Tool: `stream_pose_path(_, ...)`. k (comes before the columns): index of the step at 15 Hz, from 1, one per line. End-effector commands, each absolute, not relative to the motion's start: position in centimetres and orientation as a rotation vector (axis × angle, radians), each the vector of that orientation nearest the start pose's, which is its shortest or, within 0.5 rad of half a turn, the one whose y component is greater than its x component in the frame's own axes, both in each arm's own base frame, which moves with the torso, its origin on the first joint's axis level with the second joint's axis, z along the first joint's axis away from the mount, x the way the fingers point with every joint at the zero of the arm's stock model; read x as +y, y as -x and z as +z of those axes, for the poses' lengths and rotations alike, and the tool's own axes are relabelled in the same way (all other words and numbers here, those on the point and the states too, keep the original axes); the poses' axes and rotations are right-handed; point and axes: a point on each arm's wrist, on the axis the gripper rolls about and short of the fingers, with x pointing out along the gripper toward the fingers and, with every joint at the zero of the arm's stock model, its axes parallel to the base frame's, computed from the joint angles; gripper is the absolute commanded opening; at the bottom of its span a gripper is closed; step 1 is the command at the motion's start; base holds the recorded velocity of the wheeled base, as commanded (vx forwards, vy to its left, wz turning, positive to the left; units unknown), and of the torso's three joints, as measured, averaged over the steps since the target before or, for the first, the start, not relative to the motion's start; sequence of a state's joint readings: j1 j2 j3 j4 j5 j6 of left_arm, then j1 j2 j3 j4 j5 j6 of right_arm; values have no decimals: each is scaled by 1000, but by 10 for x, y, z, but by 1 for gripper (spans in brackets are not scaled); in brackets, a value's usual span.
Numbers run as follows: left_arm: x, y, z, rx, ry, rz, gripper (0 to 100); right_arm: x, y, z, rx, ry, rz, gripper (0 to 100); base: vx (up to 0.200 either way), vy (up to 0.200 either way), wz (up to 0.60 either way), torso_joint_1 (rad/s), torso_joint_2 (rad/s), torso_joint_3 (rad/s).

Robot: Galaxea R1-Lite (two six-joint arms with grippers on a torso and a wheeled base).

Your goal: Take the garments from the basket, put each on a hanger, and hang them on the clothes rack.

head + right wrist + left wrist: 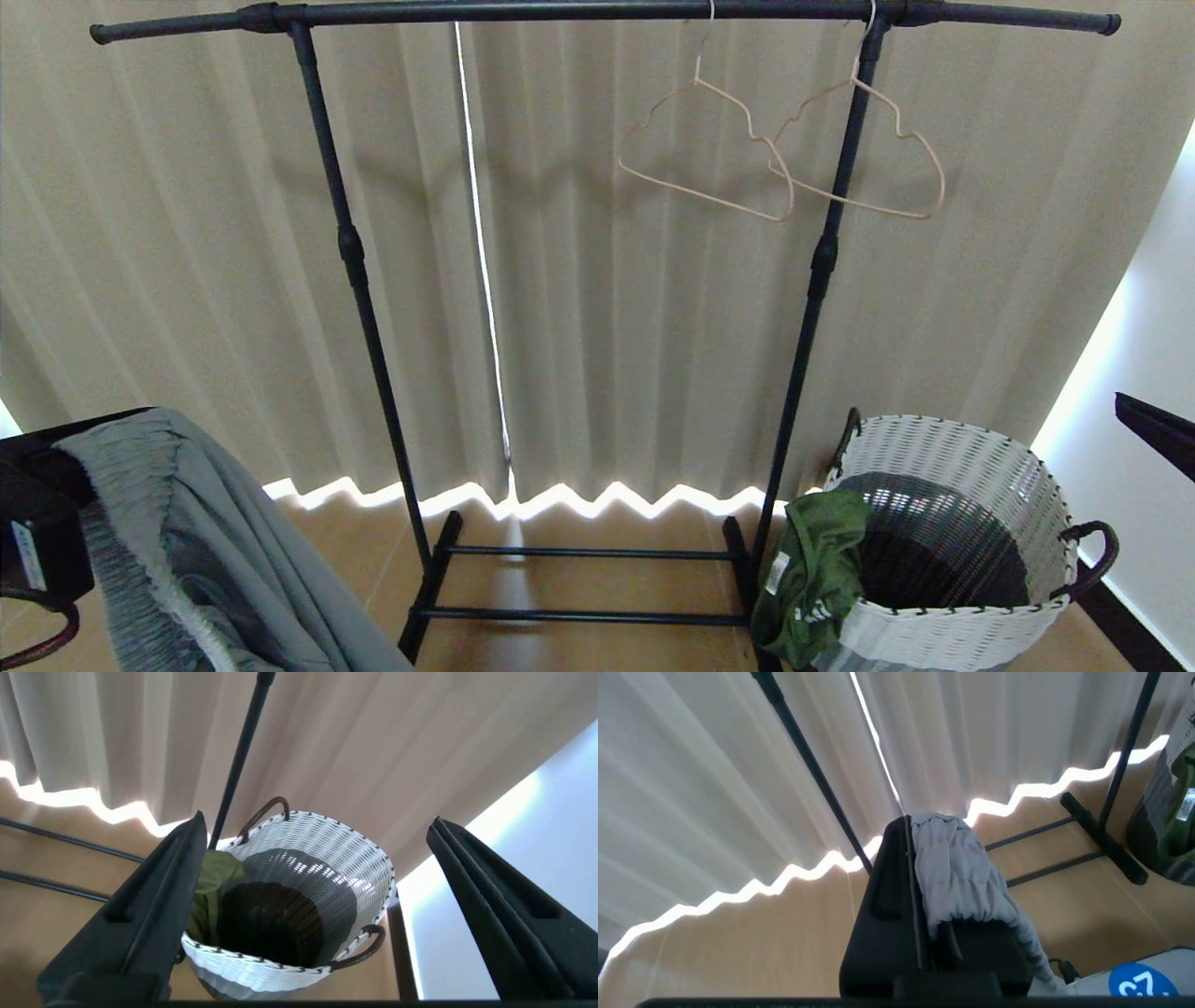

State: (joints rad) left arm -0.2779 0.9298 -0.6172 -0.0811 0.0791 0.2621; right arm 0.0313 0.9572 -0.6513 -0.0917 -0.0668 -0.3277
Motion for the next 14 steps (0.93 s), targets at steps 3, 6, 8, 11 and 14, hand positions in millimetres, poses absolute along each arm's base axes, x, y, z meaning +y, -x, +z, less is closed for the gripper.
stream_pose_path(3, -29, -108, 235, 192, -303, -225, 0, 2, -116, 243, 214, 337, 1, 100, 0, 0, 0, 0, 0, 0)
stream_pose_path(6, -29, -107, 234, 192, -303, -228, 0, 2, -116, 244, 212, 337, 1, 100, 0, 0, 0, 0, 0, 0)
stream_pose_path(8, -29, -107, 234, 193, -303, -228, 0, 2, -115, 244, 211, 337, 1, 100, 0, 0, 0, 43, -99, -45)
stream_pose_path(11, -30, -107, 235, 183, -291, -295, 0, 2, -116, 244, 212, 337, 1, 100, 0, 0, 0, 144, -159, -219)
stream_pose_path(14, -30, -107, 234, 183, -294, -301, 0, 2, -114, 244, 208, 337, 0, 100, 0, 0, 0, 196, -556, -242)
